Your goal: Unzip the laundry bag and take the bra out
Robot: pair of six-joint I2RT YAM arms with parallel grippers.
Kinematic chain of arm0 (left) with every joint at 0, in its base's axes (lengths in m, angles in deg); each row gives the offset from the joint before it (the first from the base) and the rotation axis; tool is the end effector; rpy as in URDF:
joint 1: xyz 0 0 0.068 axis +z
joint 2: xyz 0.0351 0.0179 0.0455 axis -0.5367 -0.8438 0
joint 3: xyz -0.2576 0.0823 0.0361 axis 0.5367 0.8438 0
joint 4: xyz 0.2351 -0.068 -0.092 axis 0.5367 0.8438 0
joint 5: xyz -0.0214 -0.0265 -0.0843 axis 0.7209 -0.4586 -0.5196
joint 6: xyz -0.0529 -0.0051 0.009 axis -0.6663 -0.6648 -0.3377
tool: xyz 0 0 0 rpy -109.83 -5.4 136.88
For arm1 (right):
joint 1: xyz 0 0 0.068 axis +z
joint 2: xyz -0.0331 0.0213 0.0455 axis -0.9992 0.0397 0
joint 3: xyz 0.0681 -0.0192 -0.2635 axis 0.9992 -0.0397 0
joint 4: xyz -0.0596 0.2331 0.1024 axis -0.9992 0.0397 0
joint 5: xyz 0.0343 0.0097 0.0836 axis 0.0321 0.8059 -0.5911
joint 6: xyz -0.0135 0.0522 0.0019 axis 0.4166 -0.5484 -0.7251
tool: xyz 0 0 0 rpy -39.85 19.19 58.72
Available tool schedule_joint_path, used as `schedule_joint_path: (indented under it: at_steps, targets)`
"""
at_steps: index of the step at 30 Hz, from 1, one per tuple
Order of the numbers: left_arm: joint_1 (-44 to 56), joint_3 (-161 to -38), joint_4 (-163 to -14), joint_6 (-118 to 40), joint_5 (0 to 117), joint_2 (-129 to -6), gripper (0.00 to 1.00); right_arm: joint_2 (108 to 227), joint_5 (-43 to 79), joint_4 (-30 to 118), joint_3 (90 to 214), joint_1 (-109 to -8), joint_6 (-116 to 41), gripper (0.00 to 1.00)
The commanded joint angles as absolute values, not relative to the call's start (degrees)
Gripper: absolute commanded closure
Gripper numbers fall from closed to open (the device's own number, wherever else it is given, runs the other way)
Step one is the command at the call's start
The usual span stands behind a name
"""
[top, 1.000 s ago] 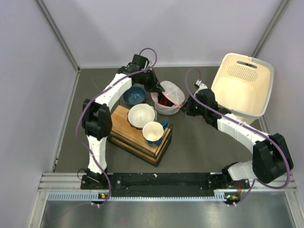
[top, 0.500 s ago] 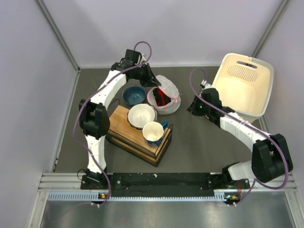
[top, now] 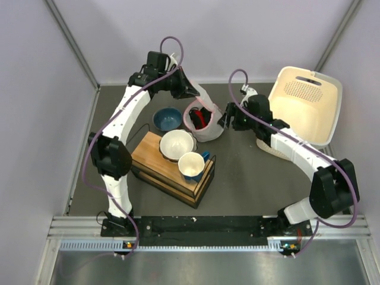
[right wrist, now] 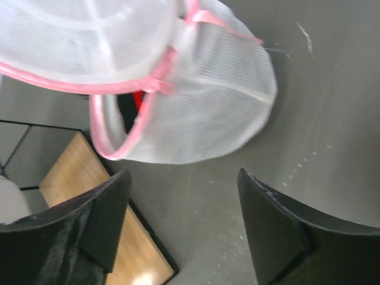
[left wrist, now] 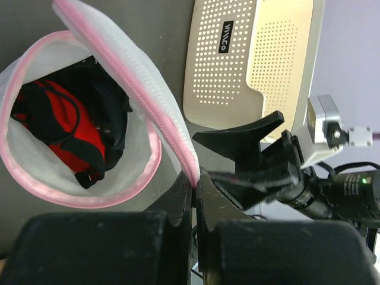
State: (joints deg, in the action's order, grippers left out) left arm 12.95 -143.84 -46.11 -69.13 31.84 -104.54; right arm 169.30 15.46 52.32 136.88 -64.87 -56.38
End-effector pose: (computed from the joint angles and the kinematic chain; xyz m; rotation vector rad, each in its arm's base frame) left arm 0.4120 -0.1675 0.3747 -0.0745 2.3553 -1.2320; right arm 0.3018 0.1342 0.2822 -0.0583 2.1800 0.6901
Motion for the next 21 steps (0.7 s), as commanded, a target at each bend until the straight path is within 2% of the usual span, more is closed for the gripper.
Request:
schedule_joint_path:
  at_steps: [1,4,10,14,17,19,20,21]
  targets:
    - [12.07,-147.43,-47.49,-68.46,32.35,-103.32,1.0,167.99,18.05,51.83,141.97,-59.96,-51.46,0.18]
    - [11.46,-149.89,-46.44,-68.46,32.44,-104.55,1.0,168.17,22.53,52.0,143.99,-57.93,-48.65,0.1]
    - [10.84,-152.09,-45.82,-68.63,31.39,-105.52,1.0,173.51,29.93,52.01,151.36,-55.2,-44.86,0.07]
    - [10.75,-152.09,-46.26,-69.34,29.98,-105.52,1.0,178.17,30.38,50.34,156.73,-55.11,-43.89,0.11]
    - [10.75,-152.09,-46.17,-69.6,29.28,-105.52,1.0,181.42,32.22,49.2,159.99,-55.03,-44.33,0.18]
    - [10.75,-152.18,-46.35,-69.69,28.92,-105.52,1.0,182.58,32.84,47.44,161.48,-55.11,-44.76,0.32]
    - [10.84,-152.18,-46.61,-69.6,28.23,-105.69,1.0,183.28,32.58,46.65,161.75,-55.29,-45.12,0.43]
    - [10.93,-151.66,-48.0,-69.86,27.52,-105.44,1.0,184.42,31.79,45.34,162.19,-55.64,-45.64,0.72]
